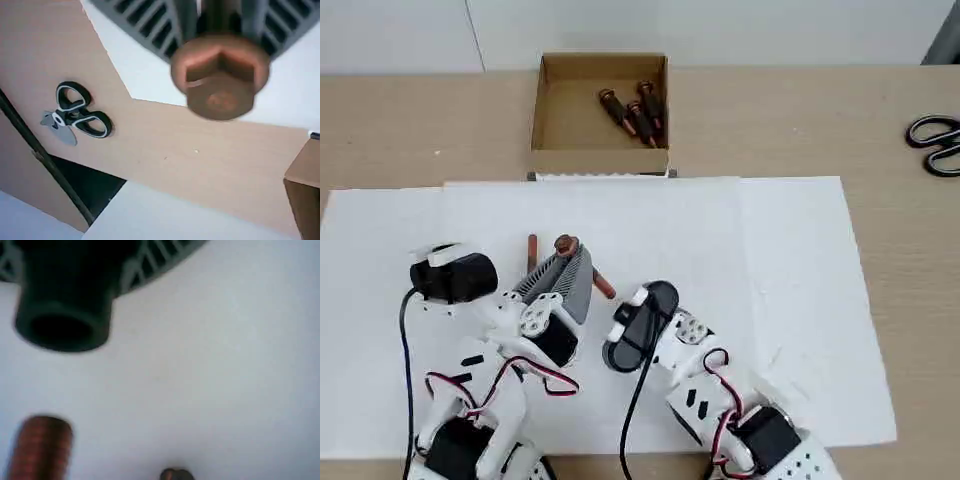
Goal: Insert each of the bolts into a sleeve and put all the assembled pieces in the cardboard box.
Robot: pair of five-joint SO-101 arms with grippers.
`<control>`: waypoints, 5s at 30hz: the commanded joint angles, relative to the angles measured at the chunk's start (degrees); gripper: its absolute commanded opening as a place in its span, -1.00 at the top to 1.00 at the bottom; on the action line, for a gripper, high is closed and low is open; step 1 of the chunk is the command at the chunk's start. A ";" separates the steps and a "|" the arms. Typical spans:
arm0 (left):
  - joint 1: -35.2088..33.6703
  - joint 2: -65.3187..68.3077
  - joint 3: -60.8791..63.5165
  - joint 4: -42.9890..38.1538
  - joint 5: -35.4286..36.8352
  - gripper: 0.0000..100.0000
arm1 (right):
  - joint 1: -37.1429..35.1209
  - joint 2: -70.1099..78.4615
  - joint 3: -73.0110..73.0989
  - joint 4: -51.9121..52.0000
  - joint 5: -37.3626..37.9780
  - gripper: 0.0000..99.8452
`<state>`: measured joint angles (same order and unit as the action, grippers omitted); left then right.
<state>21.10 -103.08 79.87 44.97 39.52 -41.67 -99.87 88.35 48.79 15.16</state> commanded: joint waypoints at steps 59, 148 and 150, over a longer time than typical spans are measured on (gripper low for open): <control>10.99 -0.88 1.45 13.54 -9.05 0.49 | 0.13 -3.91 -2.55 -4.79 1.49 1.00; -15.21 -0.88 16.40 6.07 -46.42 0.99 | 17.01 164.35 -171.08 12.79 0.18 0.64; -15.21 -0.88 16.40 6.07 -46.42 0.99 | 16.84 164.35 -172.31 15.16 0.09 0.56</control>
<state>6.24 -103.43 96.66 51.91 -7.25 -24.35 66.11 -79.21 61.10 14.99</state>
